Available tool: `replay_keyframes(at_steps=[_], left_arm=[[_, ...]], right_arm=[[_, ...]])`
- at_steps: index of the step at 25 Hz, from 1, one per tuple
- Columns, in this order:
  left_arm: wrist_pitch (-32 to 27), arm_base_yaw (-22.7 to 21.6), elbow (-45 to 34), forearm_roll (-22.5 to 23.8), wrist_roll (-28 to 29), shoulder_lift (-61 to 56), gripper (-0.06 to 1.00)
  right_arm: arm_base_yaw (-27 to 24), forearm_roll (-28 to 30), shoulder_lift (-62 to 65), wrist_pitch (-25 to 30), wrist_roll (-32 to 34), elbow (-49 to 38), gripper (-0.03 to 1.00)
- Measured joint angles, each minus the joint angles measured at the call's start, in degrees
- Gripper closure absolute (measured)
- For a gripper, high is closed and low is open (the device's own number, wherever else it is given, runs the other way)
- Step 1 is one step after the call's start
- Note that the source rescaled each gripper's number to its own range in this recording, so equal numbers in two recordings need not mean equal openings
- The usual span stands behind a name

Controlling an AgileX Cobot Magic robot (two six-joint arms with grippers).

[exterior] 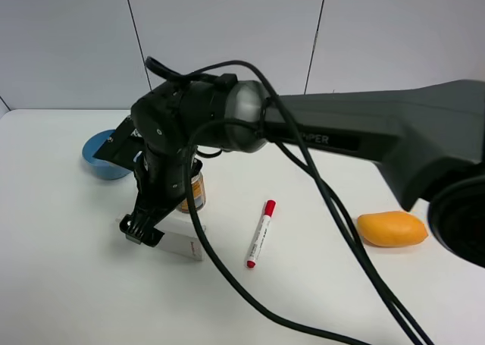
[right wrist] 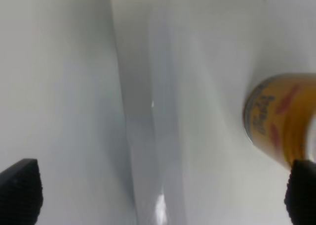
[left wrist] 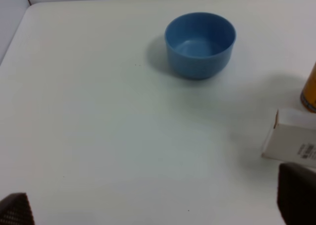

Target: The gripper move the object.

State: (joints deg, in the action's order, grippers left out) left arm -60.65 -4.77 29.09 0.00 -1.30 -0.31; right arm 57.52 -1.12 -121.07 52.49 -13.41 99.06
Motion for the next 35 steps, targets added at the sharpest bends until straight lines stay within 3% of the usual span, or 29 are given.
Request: replay_keyframes(at_steps=[8, 12, 17, 23, 29, 35], left_arm=[[0.00, 0.00, 0.00, 0.00, 0.00, 0.00, -0.06], [0.00, 0.00, 0.00, 0.00, 0.00, 0.00, -0.06], [0.00, 0.00, 0.00, 0.00, 0.00, 0.00, -0.06], [0.00, 0.00, 0.00, 0.00, 0.00, 0.00, -0.06], [0.00, 0.00, 0.00, 0.00, 0.00, 0.00, -0.06], [0.00, 0.00, 0.00, 0.00, 0.00, 0.00, -0.06]], right_arm=[[0.07, 1.86, 13.00, 0.30, 7.27, 0.00, -0.03], [-0.58, 8.91, 17.31, 0.47, 13.83, 0.00, -0.03], [-7.23, 17.39, 21.87, 3.11, 20.63, 0.00, -0.03], [-13.39, 19.68, 26.02, 3.79, 17.82, 0.00, -0.03], [-14.68, 24.65, 27.34, 8.59, 15.93, 0.00, -0.03], [-20.06, 26.70, 28.83, 14.89, 15.93, 0.00, -0.03]])
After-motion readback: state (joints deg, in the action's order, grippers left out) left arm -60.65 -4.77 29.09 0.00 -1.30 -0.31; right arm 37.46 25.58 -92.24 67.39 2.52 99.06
